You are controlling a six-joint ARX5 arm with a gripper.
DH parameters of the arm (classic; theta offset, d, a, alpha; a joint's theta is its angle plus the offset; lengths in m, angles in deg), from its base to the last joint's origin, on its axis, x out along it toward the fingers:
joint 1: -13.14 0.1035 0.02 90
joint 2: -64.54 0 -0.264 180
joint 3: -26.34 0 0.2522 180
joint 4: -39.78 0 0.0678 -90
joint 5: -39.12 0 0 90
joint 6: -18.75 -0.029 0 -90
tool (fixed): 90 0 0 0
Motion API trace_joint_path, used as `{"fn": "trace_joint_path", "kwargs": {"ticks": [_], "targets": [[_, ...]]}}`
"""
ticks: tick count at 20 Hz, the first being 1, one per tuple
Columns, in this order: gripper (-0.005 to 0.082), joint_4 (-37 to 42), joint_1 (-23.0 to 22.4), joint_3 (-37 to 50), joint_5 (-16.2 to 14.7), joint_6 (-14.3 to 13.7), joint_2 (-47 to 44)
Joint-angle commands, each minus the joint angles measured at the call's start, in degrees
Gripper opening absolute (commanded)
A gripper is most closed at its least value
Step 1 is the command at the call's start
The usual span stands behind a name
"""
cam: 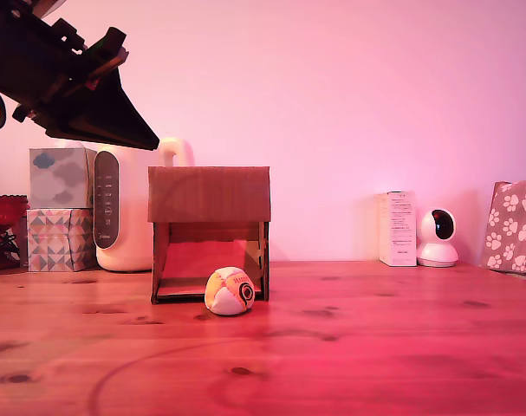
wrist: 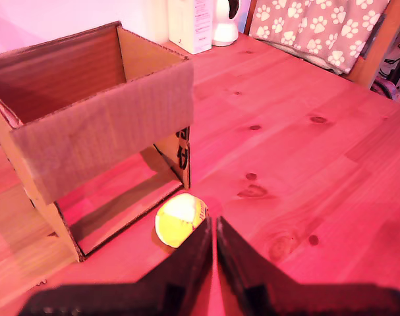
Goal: Drop the footbag into the cardboard dice tower
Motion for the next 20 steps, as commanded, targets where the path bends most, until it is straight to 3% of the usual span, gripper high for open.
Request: {"fn": "trace_joint_path", "kwargs": {"ticks": [1, 9, 14, 20], "targets": [[-0.0020, 0.1, -0.2, 0.4, -0.1, 0.2, 0.2], [-0.0020, 0.2, -0.2, 0.4, -0.2, 0.5, 0.2], [-0.0020, 5.1, -0.2, 1.6, -1.4, -0.2, 0.1], [-0.0020, 17.7, -0.2, 11.3, -1.8, 4.7, 0.1]]}}
